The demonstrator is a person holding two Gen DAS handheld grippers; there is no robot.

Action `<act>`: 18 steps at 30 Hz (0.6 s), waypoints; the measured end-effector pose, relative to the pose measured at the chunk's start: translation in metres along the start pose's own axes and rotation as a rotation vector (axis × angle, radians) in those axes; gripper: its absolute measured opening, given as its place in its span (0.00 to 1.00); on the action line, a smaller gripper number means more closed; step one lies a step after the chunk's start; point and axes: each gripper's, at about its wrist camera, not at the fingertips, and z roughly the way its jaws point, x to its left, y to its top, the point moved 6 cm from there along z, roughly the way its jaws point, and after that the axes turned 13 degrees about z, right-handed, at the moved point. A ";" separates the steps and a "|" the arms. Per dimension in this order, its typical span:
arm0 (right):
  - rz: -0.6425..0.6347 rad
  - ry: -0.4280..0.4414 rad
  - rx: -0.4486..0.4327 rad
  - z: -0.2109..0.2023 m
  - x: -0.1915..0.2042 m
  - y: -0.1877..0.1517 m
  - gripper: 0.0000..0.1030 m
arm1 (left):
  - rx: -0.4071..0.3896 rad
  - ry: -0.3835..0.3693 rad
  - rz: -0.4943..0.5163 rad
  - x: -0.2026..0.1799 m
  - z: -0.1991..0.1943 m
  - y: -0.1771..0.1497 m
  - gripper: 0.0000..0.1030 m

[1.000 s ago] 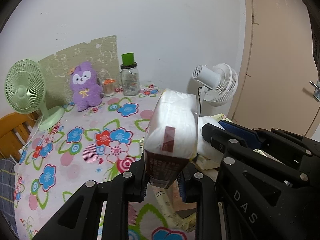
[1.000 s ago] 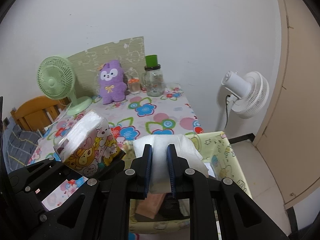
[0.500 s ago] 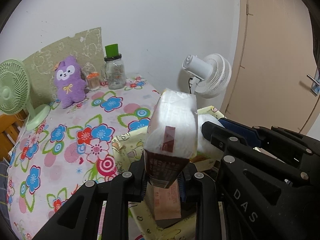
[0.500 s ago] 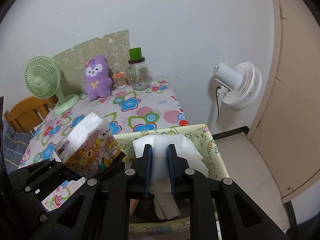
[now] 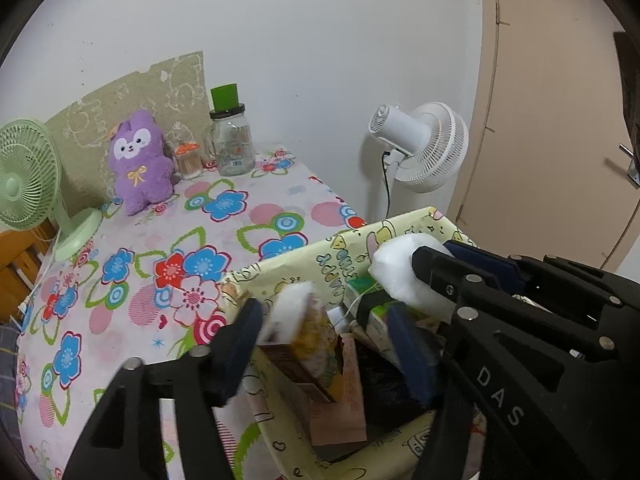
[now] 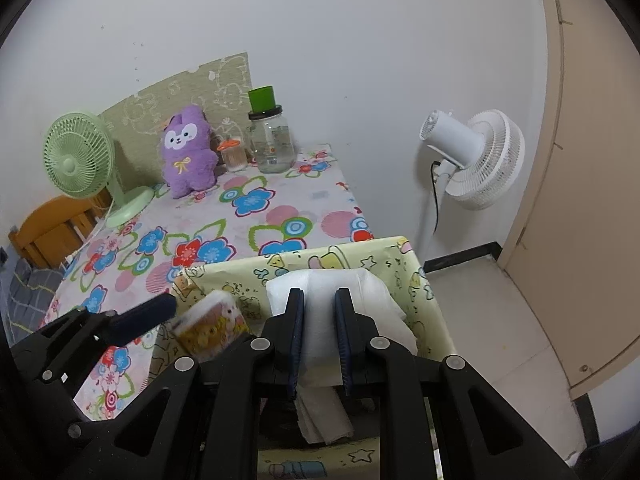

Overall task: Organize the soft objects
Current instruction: 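Open the left gripper to drop the tissue pack while the right gripper releases the cloth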

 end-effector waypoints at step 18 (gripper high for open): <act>0.011 0.032 0.072 0.020 0.024 -0.017 0.45 | 0.048 0.087 0.010 0.023 -0.001 -0.022 0.87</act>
